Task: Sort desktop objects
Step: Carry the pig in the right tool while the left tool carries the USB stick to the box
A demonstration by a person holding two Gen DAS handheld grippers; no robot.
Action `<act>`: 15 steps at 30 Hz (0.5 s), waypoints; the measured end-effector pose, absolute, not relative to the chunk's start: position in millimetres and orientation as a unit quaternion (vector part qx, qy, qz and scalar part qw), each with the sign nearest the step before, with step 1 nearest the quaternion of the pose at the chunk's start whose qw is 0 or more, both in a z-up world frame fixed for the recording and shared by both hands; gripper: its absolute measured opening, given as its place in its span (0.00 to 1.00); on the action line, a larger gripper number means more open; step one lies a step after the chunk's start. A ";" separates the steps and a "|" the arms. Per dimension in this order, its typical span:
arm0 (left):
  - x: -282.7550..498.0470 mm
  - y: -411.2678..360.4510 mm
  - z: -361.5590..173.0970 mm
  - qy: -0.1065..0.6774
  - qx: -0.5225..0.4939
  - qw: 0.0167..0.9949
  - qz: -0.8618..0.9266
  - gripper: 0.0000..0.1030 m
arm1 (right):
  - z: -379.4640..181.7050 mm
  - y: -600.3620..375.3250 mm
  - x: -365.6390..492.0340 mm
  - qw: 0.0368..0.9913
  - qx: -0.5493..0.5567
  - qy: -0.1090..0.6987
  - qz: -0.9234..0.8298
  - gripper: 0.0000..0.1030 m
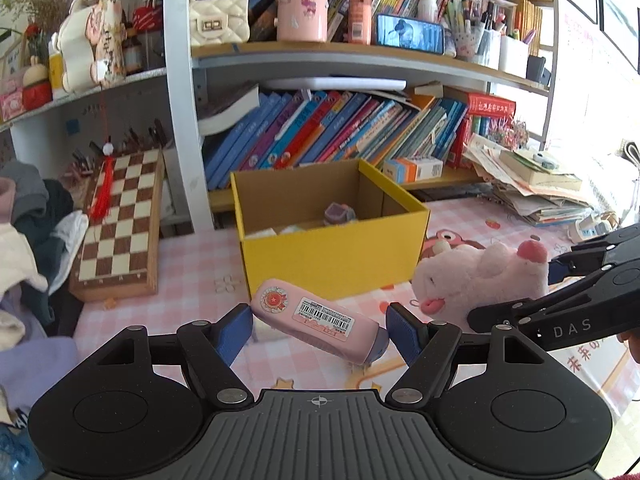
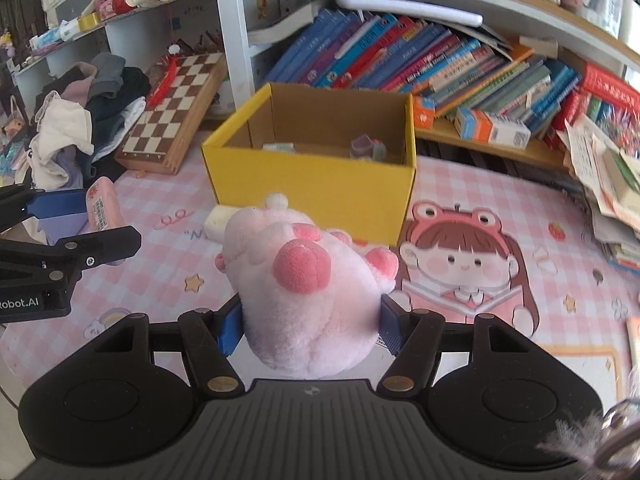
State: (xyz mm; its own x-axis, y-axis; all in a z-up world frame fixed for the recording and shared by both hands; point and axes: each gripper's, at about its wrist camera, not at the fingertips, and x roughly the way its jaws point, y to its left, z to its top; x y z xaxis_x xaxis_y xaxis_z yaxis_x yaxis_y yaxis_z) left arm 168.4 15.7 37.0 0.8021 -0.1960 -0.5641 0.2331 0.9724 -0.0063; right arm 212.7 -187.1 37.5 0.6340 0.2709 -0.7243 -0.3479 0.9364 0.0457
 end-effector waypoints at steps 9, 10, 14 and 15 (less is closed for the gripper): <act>186.7 15.4 55.4 0.275 0.036 0.953 -0.119 0.72 | 61.8 -179.2 239.2 0.909 -0.075 0.366 0.184 0.62; 188.9 14.5 57.5 0.273 0.038 0.954 -0.119 0.72 | 64.3 -179.0 242.6 0.910 -0.077 0.363 0.186 0.62; 198.5 10.3 65.1 0.263 0.045 0.956 -0.118 0.72 | 72.0 -178.9 255.9 0.912 -0.085 0.353 0.190 0.62; 201.1 9.2 66.7 0.261 0.046 0.957 -0.118 0.72 | 73.2 -179.0 259.3 0.912 -0.088 0.351 0.192 0.62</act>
State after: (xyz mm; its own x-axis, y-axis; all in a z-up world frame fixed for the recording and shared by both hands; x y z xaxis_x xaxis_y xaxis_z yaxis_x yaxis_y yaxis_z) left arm 201.1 9.2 66.7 0.8359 -0.2012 -0.5107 0.2496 0.9680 0.0271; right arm 259.3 -179.0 73.2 0.6798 0.2883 -0.6744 -0.4115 0.9111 -0.0253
